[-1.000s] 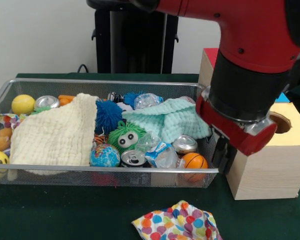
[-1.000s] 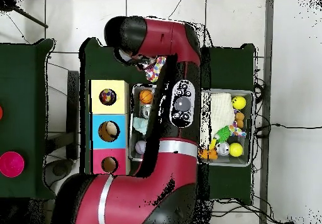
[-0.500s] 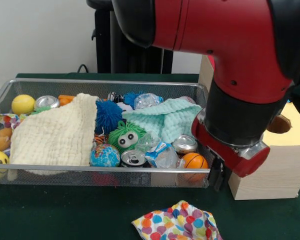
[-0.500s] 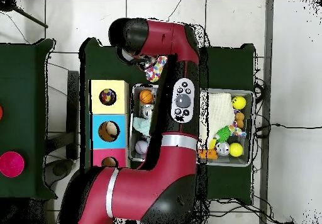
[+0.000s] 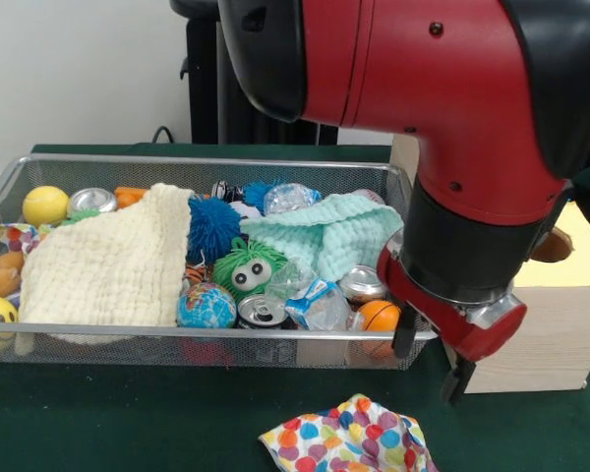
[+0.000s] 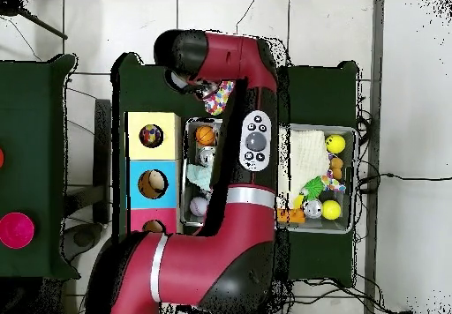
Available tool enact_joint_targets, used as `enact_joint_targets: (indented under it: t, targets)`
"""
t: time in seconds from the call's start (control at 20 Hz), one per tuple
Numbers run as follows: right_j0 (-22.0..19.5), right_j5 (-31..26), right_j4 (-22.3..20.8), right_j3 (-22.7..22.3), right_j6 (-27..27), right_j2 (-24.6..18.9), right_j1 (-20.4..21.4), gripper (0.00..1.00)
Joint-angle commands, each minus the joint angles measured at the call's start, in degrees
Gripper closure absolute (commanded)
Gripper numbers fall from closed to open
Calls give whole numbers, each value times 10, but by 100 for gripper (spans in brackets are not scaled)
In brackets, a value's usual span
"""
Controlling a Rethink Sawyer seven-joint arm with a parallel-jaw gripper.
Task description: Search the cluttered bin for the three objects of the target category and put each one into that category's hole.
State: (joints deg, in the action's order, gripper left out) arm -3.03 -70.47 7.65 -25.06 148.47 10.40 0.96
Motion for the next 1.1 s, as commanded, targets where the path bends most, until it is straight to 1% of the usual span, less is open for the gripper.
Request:
enact_joint_targets:
  t: [0.05, 0.2, 0.3, 0.35, 0.45, 0.6, 0.7, 0.9, 1.0, 1.1]
  targets:
    - [-22, 27, -35, -23, -205, -65, -28, 0]
    - [-28, 25, -36, -13, -229, -75, -34, 0]
    - [-37, 35, -39, -2, -262, -87, -44, 0]
    - [-42, 31, -37, 9, -273, -95, -54, 0]
    - [-44, 14, -44, 33, -285, -94, -66, 0]
    - [-51, -27, -50, 94, -317, -93, -100, 0]
    - [-57, -48, -46, 116, -335, -97, -114, 0]
    - [-63, -74, -36, 149, -381, -99, -134, 0]
    - [-64, -82, -31, 157, -398, -98, -140, 0]
    - [-63, -86, -27, 163, -404, -96, -148, 0]
